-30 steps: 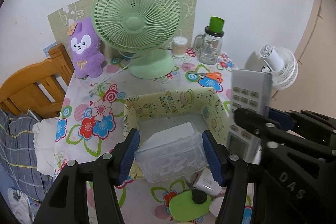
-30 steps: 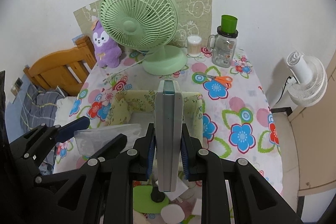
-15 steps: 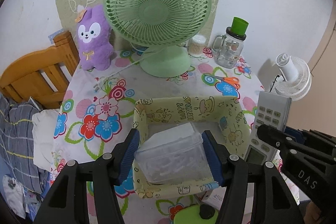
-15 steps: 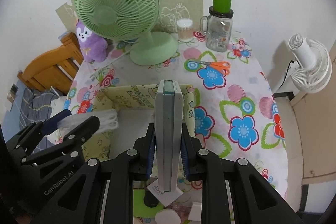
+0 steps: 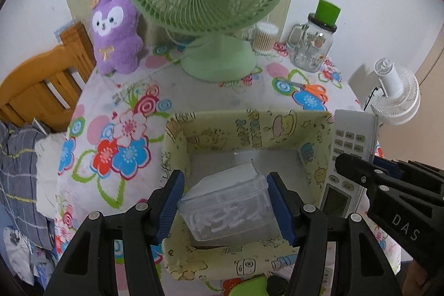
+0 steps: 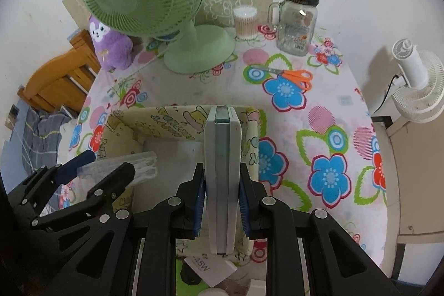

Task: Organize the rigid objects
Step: 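Lower both held items into the fabric box and open both grippers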

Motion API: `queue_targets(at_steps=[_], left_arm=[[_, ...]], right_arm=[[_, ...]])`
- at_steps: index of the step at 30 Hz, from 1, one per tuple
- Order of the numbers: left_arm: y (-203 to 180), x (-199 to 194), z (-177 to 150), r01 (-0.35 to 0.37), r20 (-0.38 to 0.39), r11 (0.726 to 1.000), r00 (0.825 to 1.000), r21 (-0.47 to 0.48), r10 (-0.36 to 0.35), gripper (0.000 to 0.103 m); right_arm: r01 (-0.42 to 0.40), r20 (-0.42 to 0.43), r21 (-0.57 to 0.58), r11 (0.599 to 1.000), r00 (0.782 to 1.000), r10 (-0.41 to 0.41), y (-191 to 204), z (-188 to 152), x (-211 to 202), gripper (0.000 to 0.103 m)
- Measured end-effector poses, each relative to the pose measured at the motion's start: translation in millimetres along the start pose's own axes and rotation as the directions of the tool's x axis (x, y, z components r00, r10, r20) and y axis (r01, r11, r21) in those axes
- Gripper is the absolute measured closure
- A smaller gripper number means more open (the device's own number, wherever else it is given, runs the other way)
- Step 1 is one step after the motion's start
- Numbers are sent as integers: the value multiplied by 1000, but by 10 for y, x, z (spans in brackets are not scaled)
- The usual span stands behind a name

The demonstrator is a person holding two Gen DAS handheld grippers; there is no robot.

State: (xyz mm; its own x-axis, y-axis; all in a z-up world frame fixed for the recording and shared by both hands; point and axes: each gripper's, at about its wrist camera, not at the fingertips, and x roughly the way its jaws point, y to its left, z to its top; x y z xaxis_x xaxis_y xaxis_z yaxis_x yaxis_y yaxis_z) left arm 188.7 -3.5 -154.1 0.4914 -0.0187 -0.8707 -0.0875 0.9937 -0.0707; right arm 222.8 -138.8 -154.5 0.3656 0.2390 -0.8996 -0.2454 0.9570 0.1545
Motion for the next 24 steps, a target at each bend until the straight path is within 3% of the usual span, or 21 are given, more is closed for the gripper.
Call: queue_targets(at_steps=[8,10,11,24], left_arm=[[38,188,-60,-7,-46,999,999,-35,5,39],[55,200,-57,-7,-47,999,999,-41,5,36],[61,205,-57,-8,-45,999,999,-40,6,29],[63,67,-117,14,-39,1000,999,2,-14,25]], right_arm=[[43,-96,36,998,995,-39,-51,43,326,78],[50,-94,9,999,994,-49,-17,63,339,75],[54,-93,-3,999,994,-54,2,68,346,72],[35,-91,15,999,995,-33,9,-53,196,67]])
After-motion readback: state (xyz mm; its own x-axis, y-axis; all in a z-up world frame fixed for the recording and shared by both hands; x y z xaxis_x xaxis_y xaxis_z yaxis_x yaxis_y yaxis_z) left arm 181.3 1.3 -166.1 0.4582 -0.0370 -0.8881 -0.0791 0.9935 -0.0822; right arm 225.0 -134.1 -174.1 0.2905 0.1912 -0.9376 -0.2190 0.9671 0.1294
